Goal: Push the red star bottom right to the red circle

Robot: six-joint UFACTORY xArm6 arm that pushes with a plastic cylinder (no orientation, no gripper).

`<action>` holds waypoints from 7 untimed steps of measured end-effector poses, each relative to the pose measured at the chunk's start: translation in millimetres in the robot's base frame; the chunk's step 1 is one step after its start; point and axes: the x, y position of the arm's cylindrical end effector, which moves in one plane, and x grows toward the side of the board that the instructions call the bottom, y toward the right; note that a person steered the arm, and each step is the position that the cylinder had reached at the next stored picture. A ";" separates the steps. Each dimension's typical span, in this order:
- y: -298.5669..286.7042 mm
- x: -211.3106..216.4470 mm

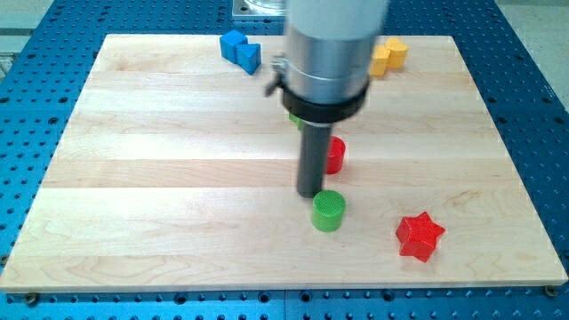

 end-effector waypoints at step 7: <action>103.7 112.7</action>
